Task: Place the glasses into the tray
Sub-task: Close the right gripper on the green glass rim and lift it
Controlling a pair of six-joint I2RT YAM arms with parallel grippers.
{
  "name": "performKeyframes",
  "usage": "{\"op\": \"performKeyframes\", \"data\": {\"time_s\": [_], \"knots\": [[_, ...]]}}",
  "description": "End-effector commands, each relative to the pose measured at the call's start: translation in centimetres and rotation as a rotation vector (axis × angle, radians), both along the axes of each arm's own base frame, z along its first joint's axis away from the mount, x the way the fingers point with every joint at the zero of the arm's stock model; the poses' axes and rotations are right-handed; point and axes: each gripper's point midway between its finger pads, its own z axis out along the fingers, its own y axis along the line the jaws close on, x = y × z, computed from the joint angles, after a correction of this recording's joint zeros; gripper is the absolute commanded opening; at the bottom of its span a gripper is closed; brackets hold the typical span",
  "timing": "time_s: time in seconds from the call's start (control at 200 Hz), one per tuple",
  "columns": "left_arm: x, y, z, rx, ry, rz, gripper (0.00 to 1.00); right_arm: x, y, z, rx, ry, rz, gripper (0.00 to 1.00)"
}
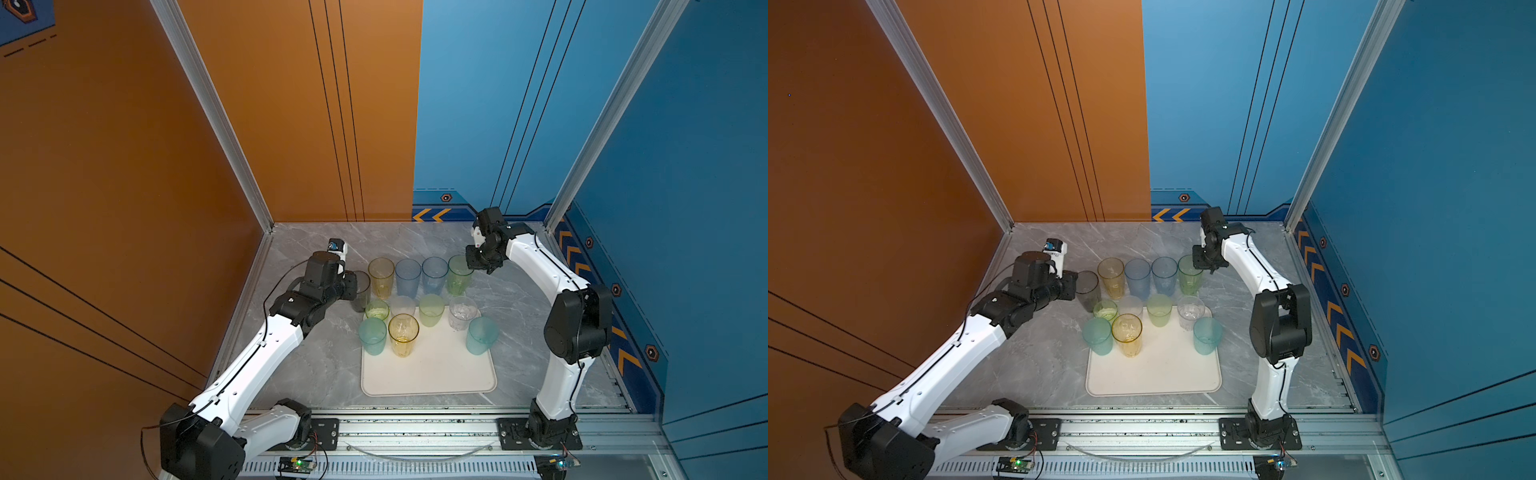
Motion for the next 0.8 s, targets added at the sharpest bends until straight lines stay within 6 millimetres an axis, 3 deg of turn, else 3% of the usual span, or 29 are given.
{"op": "performKeyframes", "data": {"time_s": [0.0, 0.451, 0.796], "knots": [[-0.1, 0.0, -0.7, -0.003, 0.016, -0.011, 0.23, 0.0, -0.3, -0.3, -0.048, 0.017, 0.011, 0.10], [-0.4, 0.2, -0.8, -0.008, 0.016, -0.011, 0.23, -0.4, -1.0, -0.1, -0.109, 0.009, 0.010, 0.00], [-0.6, -0.2, -1.7, 0.015, 0.041, -0.022, 0.22, -0.5, -2.6, 4.6, -0.106, -0.150, -0.061, 0.00]]}}
